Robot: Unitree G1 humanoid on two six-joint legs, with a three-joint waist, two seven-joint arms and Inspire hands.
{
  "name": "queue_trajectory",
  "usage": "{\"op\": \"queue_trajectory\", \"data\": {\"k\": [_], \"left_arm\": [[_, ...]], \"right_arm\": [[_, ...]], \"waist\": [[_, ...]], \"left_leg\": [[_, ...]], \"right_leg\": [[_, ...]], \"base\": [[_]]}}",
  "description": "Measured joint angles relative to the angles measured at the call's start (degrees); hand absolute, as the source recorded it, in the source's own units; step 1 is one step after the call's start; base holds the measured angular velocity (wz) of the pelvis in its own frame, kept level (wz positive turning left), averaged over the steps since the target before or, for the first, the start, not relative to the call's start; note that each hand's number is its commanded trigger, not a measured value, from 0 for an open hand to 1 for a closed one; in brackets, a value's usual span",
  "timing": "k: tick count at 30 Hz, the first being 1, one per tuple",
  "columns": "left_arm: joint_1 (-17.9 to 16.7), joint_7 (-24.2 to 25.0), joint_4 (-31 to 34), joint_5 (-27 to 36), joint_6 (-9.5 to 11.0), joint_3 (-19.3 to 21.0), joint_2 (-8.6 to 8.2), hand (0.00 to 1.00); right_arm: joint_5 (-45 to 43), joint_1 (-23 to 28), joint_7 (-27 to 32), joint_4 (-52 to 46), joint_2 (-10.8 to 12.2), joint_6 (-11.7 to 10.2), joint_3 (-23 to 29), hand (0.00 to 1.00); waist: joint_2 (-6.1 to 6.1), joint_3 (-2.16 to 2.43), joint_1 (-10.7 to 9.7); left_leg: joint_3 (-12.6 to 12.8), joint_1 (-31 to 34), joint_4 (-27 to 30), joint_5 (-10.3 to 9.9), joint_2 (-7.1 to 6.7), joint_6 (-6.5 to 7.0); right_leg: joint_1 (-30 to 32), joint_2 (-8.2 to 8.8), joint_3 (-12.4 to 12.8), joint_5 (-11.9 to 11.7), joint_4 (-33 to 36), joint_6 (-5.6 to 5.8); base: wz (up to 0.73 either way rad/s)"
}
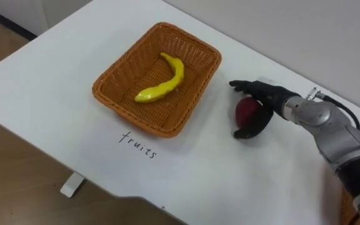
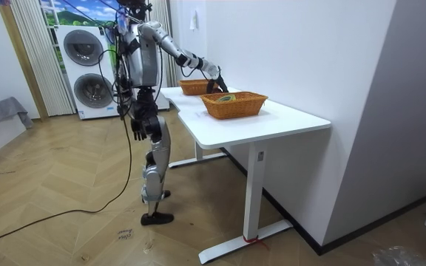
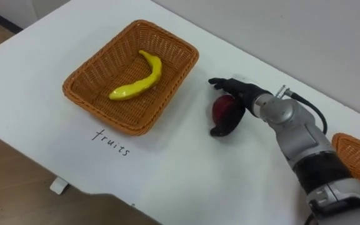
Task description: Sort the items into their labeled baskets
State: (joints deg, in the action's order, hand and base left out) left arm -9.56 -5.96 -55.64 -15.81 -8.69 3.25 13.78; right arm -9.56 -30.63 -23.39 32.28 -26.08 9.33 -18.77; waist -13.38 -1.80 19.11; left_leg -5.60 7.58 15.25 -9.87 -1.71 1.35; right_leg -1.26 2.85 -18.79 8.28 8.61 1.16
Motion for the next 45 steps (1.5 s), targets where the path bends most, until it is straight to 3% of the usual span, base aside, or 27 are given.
{"op": "queue_trajectory", "data": {"k": [11,31,44,45], "left_arm": [[-0.1,-0.1,-1.2,0.0,0.3,0.0,-0.06,0.0],[-0.3,0.0,-1.7,0.0,0.6,-0.1,-0.18,0.0],[-0.3,1.3,-0.4,0.0,0.6,0.0,0.4,0.0],[-0.3,1.3,-0.4,0.0,0.6,0.0,0.4,0.0]], "right_arm": [[0.8,0.4,-1.9,-0.1,-0.2,0.0,0.0,0.0],[0.5,0.9,-1.9,0.1,-0.3,0.0,-0.1,0.0],[-6.6,2.4,-2.9,-2.0,-0.3,0.0,-0.1,0.0],[-6.7,2.4,-3.0,-2.0,-0.3,0.0,-0.1,0.43]], "waist": [[-0.05,0.35,0.0],[-0.6,0.38,0.0],[-0.76,0.47,-0.1],[-0.78,0.49,-0.1]], "left_leg": [[0.5,-0.2,0.3,0.0,0.04,0.0],[0.4,-0.6,0.2,0.0,0.06,0.0],[0.3,-0.6,0.1,0.0,0.05,0.0],[0.3,-0.6,0.1,0.0,0.05,0.0]], "right_leg": [[-0.2,0.02,0.2,0.0,0.0,-0.02],[-0.6,0.01,0.4,0.0,0.0,-0.02],[-0.7,0.02,0.1,0.0,0.0,-0.03],[-0.7,0.01,0.1,0.0,0.0,-0.03]], "base": [[-0.01],[0.0],[0.0],[0.0]]}}
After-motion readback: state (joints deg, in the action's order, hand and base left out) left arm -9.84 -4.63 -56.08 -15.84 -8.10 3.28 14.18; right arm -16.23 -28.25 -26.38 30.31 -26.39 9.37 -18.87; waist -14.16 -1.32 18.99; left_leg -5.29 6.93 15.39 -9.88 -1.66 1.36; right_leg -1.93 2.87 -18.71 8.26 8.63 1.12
